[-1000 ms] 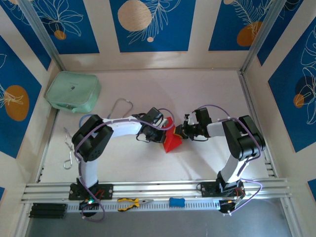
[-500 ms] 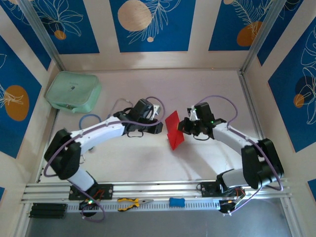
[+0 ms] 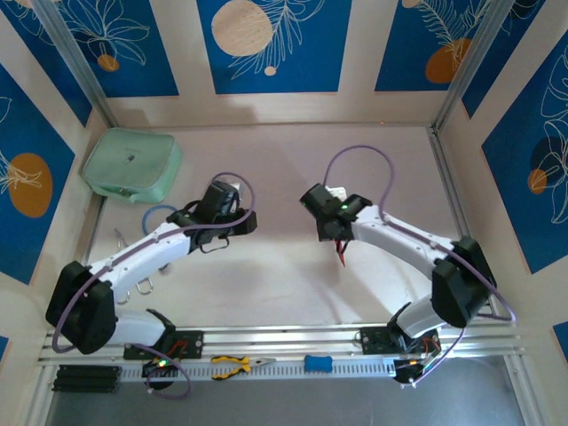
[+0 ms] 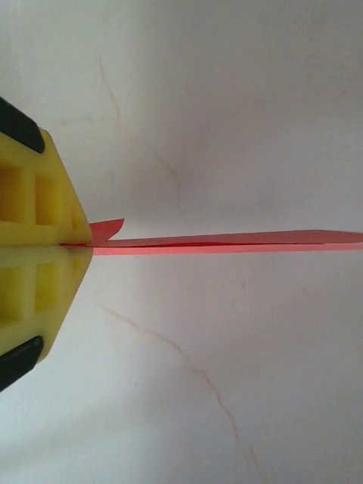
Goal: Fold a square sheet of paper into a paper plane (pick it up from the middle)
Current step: Turn over the paper at the center of the table.
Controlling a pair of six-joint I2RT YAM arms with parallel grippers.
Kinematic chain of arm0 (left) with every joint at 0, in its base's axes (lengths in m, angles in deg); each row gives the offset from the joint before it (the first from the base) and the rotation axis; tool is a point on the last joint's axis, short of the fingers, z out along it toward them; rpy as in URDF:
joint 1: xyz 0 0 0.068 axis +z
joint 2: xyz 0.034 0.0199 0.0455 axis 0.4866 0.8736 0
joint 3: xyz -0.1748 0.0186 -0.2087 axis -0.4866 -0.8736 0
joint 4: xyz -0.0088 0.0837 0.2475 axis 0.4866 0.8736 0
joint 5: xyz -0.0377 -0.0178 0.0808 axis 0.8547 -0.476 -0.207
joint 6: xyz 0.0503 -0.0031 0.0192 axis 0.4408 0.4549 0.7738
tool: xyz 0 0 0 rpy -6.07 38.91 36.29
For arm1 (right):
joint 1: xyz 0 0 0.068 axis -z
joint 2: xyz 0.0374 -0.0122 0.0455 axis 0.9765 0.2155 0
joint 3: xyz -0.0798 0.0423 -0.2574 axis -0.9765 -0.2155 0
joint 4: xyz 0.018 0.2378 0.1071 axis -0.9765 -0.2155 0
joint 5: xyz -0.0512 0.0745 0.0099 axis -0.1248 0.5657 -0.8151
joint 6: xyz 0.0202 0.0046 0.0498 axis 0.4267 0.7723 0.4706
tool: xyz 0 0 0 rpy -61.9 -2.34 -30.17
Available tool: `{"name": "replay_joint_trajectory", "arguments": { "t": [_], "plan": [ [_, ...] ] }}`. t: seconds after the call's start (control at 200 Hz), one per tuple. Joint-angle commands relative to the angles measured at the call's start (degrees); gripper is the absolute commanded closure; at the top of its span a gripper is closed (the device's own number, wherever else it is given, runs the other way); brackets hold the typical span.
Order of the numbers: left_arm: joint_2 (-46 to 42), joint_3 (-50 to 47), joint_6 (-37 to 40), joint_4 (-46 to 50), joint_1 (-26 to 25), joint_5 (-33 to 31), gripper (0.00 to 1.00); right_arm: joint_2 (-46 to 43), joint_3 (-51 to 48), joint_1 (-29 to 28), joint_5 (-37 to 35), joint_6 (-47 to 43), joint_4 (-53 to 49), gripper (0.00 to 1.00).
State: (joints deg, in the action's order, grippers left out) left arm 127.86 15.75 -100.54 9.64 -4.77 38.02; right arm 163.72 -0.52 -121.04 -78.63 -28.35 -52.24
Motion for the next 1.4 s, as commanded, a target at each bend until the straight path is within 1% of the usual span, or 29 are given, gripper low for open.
{"name": "replay_joint_trajectory", "arguments": {
  "t": [0.0, 0.045, 0.195, 0.27, 0.32, 0.49, 0.61, 0.715, 0.845, 1.165, 1.235, 1.3, 1.395],
  "plan": [
    [-2.8, -2.1, -4.3, -0.2, 2.4, -0.3, 0.6, 4.3, 3.4, -4.2, -12.4, 2.8, -7.4, 0.96],
    [-3.8, -2.8, -5.2, 0.6, 3.3, -0.9, 0.6, 6.2, 4.3, -5.2, -11.8, 1.9, -6.5, 0.96],
    [-7.0, -4.5, -7.0, 2.5, 6.2, -2.6, 0.58, 11.8, 5.7, -7.6, -6.2, -0.9, -1.8, 0.93],
    [-8.0, -5.3, -8.4, 3.2, 7.7, -2.5, 0.56, 14.2, 6.2, -8.6, -2.5, -2.1, 0.7, 0.93],
    [-8.3, -5.7, -8.8, 3.2, 8.5, -1.4, 0.56, 15.6, 7.2, -9.2, -0.5, -2.5, 1.6, 0.93],
    [-8.3, -6.3, -9.2, 2.3, 9.2, 0.3, 0.55, 19.6, 11.4, -11.0, 5.5, -3.9, 4.1, 0.9],
    [-8.1, -6.2, -9.2, 2.2, 9.3, 0.7, 0.54, 21.1, 13.8, -10.9, 8.6, -4.0, 5.1, 0.9],
    [-8.1, -6.0, -8.8, 2.5, 9.4, 1.0, 0.54, 20.3, 14.8, -10.6, 7.7, -4.0, 4.4, 0.93],
    [-8.1, -6.0, -8.4, 2.5, 9.5, 1.3, 0.54, 15.4, 13.0, -8.7, 5.9, -4.6, 3.7, 0.96],
    [-7.9, -6.1, -7.5, 1.2, 9.4, 2.4, 0.54, 2.7, 2.9, 1.8, 2.5, -5.6, 0.3, 0.97],
    [-8.0, -6.1, -7.2, 1.1, 9.4, 2.5, 0.54, 2.2, 2.7, 3.4, -1.8, -3.0, -3.6, 0.97],
    [-8.1, -6.2, -7.0, 1.1, 9.5, 2.5, 0.54, 3.0, 3.1, 3.7, -5.0, -2.1, -6.2, 0.97],
    [-8.3, -6.4, -7.1, 1.1, 9.5, 2.2, 0.54, 5.5, 4.0, 2.7, -5.4, -2.1, -6.3, 0.97]
  ]
}}
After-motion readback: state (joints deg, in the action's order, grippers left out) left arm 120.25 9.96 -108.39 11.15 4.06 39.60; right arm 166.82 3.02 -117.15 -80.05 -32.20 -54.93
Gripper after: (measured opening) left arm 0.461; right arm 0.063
